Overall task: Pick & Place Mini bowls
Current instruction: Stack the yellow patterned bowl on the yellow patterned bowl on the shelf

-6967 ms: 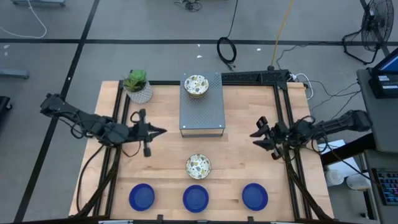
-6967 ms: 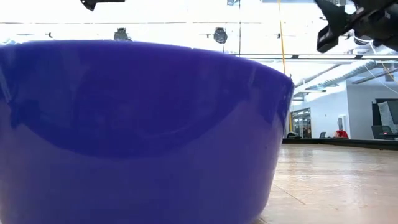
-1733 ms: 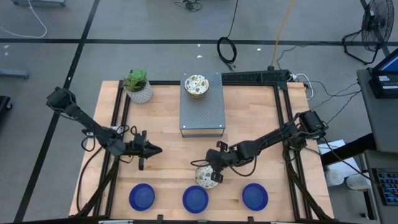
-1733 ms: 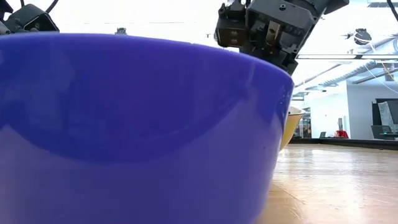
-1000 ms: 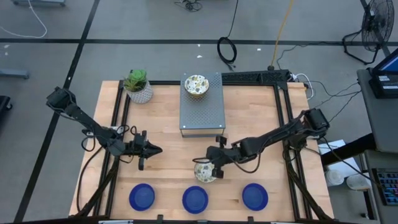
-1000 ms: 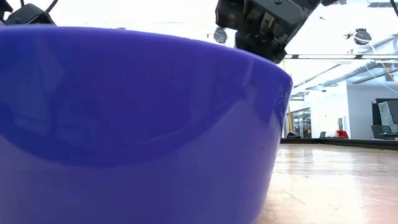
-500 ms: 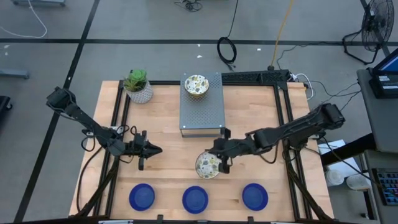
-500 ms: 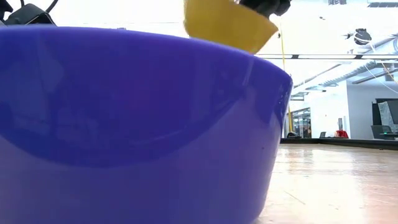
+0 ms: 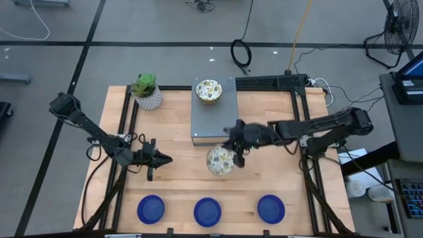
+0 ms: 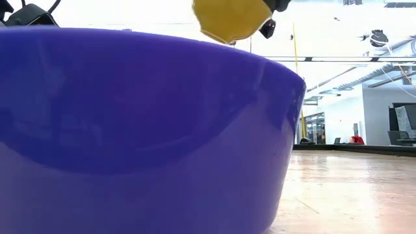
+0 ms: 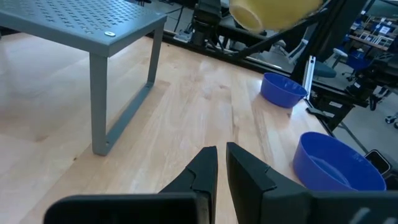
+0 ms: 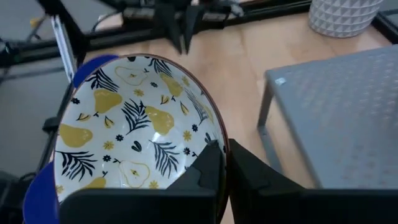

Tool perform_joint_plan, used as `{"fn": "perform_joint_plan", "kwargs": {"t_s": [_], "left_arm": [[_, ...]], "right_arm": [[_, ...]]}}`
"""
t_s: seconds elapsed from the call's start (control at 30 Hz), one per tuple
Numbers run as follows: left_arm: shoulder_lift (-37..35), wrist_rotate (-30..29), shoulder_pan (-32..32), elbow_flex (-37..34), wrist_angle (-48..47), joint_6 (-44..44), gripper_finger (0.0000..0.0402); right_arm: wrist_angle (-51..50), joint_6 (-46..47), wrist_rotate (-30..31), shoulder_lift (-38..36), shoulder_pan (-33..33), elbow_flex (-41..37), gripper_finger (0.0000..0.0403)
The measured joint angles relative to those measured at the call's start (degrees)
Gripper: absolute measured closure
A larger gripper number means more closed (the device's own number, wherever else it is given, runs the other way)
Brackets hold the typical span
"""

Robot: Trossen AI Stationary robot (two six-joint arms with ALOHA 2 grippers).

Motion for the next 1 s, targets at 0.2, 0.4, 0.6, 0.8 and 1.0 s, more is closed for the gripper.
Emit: {"fn": "perform_joint_plan", "kwargs": {"t_s": [0.2, 0.4, 0.6, 0.8, 1.0], "left_arm": [[0.0, 0.01, 0.0, 0.0, 0.04, -0.06, 0.0364], [0.0, 0.02, 0.0, 0.0, 0.07, -0.09, 0.0364], [0.0, 0.02, 0.02, 0.0, 0.01, -0.09, 0.0364], [0.0, 0.04, 0.02, 0.0, 0.09, -0.08, 0.0364], [0.0, 0.07, 0.02, 0.0, 0.07, -0.07, 0.0364]], "right_arm": [[-1.06, -0.31, -8.92, 0.93, -9.52, 6.99, 0.0399], [-6.1, -0.04, -15.03, 5.46, -18.61, 21.39, 0.0399], [-17.01, 0.25, -14.96, 13.49, -24.93, 38.36, 0.0399], [-24.44, 1.5, -17.17, 22.04, -28.48, 52.45, 0.0399], [-23.55, 4.19, -19.68, 26.63, -31.22, 60.85, 0.0399]]}}
